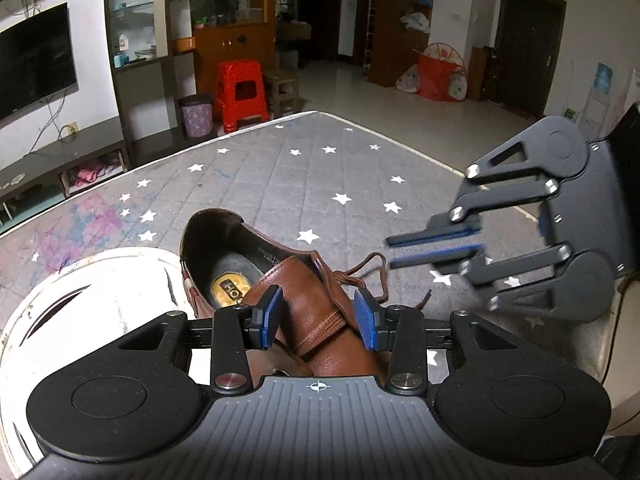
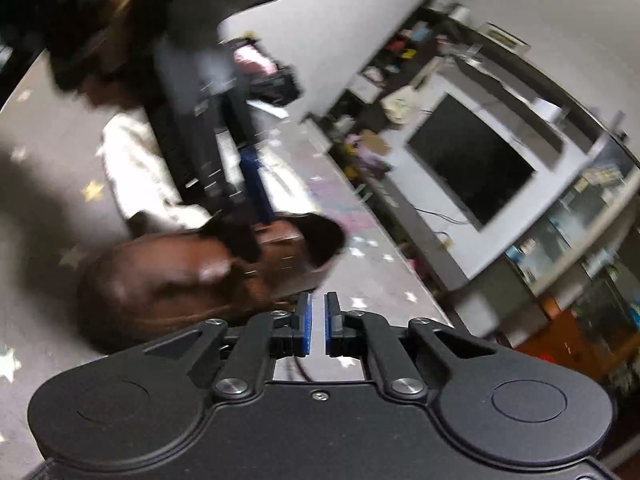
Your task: Lace up shoes with both hands
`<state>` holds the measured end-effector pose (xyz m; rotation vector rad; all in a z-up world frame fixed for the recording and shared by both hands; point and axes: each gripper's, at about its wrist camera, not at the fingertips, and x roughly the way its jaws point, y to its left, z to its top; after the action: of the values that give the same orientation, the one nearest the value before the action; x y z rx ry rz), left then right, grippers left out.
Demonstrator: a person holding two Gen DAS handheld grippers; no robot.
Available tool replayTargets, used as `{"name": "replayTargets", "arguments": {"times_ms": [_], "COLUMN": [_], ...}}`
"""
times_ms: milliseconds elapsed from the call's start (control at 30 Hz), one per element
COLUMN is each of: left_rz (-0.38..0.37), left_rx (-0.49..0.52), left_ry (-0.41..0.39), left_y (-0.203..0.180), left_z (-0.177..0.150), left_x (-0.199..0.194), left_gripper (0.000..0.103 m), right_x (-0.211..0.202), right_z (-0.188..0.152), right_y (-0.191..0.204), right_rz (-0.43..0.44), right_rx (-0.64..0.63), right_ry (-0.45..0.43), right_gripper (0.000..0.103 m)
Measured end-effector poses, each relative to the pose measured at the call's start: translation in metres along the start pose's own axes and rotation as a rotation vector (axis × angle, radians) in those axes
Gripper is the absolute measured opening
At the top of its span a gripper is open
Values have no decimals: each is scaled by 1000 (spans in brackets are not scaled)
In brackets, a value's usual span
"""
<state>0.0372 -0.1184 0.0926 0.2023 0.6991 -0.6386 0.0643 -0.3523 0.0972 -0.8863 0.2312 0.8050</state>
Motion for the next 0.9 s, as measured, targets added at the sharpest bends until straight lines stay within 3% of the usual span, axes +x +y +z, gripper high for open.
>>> {"name": "replayTargets", "arguments": {"times_ms": [267, 400, 500, 567, 600, 633, 800, 900], "left_rz": [-14, -20, -19, -21, -21, -22, -17, -4], "left_rx": [12, 22, 22, 14, 12, 11, -5, 1], "left_ry": [2, 3, 4, 2, 2, 1, -7, -11], "left_y": [0, -1, 0, 1, 1, 1, 0, -4], "left_z": [0, -1, -1, -1, -1, -2, -2, -4], "left_x": [1, 2, 2, 1, 1, 0, -1, -3], "left_gripper": [40, 40, 40, 40, 40, 40, 41, 44], "right_x": [22, 24, 26, 29, 31, 32, 27, 19], "right_z": [4, 2, 3, 6, 8, 8, 4, 1], "right_y": [7, 15, 17, 14, 12, 11, 22, 31], "right_rz": [119, 150, 145, 164, 177, 176, -6, -215], "right_rx": [-177, -240, -303, -313, -302, -294, -250, -335], "right_ry": [-1, -20, -31, -32, -22, -19, -21, -37], "right_gripper": [5, 20, 21, 20, 8, 5, 3, 3]}}
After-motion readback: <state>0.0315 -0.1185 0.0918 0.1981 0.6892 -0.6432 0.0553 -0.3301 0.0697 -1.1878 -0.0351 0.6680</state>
